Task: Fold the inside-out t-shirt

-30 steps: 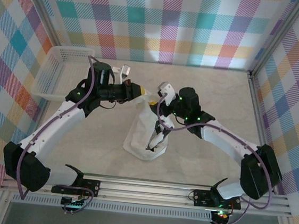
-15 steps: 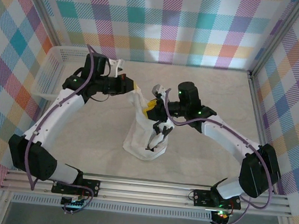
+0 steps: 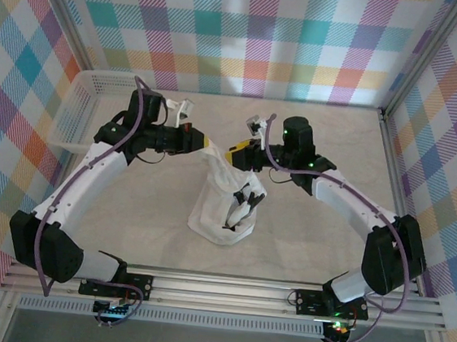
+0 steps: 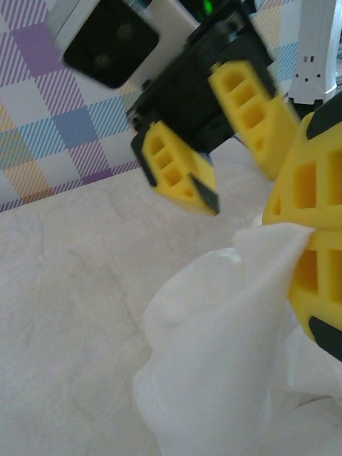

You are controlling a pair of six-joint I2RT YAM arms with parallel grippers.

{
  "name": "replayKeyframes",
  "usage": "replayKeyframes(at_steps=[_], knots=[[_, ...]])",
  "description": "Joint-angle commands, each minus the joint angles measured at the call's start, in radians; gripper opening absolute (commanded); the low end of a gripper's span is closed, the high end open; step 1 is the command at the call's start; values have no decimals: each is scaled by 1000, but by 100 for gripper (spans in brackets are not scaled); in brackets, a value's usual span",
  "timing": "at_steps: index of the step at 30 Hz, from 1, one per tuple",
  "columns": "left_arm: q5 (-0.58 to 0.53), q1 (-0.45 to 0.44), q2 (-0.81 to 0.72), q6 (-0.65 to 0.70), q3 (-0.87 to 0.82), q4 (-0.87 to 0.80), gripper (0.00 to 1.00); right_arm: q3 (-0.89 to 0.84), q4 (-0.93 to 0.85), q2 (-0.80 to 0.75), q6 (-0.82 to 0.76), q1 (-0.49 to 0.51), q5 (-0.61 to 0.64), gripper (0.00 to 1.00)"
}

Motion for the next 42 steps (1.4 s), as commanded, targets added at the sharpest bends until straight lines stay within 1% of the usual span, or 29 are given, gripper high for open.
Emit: replayKeyframes(at_steps=[1,2,3,4,7,8,10,12,14,16,18,19,21,22,23,25,26,27,28,29,31,35,37,39,40,42], knots=[[23,1,-34,14,-10,39,0,23,-3,23,2,2,-41,42],[29,1,-33,9,-8,47,0,16,-19,23,-25,2,-28,50],[33,1,-30,9,-4,48,0,6,-26,21,-41,2,-11,52],[35,-1,-27,8,1,47,0,-2,-26,20,-56,2,-12,53],[34,-1,-21,11,8,44,0,-11,-34,23,-106,10,-80,55],[35,-1,-21,9,8,45,0,-10,-44,29,-120,14,-84,56],[36,-2,-22,9,5,50,0,-10,-55,43,-121,19,-57,55],[34,-4,-24,5,0,53,0,-5,-52,60,-114,21,-28,51],[38,-5,-28,3,-1,56,0,5,-50,78,-102,21,23,42],[40,-5,-29,6,-2,54,0,18,-36,94,-85,21,24,36],[36,-5,-33,9,-1,50,0,34,-28,108,-71,24,-15,31],[26,-5,-32,12,-1,45,0,42,-32,110,-67,25,-42,25],[-8,-4,-29,23,2,36,0,54,-33,103,-38,27,-133,6],[-31,0,-23,34,5,27,0,55,-10,91,4,26,-195,0],[-69,5,-12,51,9,16,0,43,50,73,88,25,-252,0],[-151,14,16,84,23,-27,0,5,282,40,302,25,-336,0],[-176,19,25,92,19,-27,0,-11,407,27,410,25,-351,0],[-187,24,30,94,10,-11,0,-19,484,17,476,25,-353,0],[-201,29,32,95,-3,5,6,-26,532,7,517,24,-341,0],[-208,34,33,94,-11,16,12,-29,534,-3,532,21,-322,0],[-220,46,27,95,-13,8,19,-37,534,-12,533,10,-294,0],[-245,75,-41,90,-38,-24,33,-47,465,-7,479,-5,-247,0],[-240,79,-94,71,-54,-41,38,-42,414,-1,445,-5,-226,0],[-214,79,-153,-1,-80,-36,43,-40,380,3,423,-5,-195,0],[-194,79,-188,-70,-104,-10,45,-39,359,3,408,-5,-176,0],[-173,73,-263,-266,-186,89,46,-40,320,-3,370,-4,-135,0]])
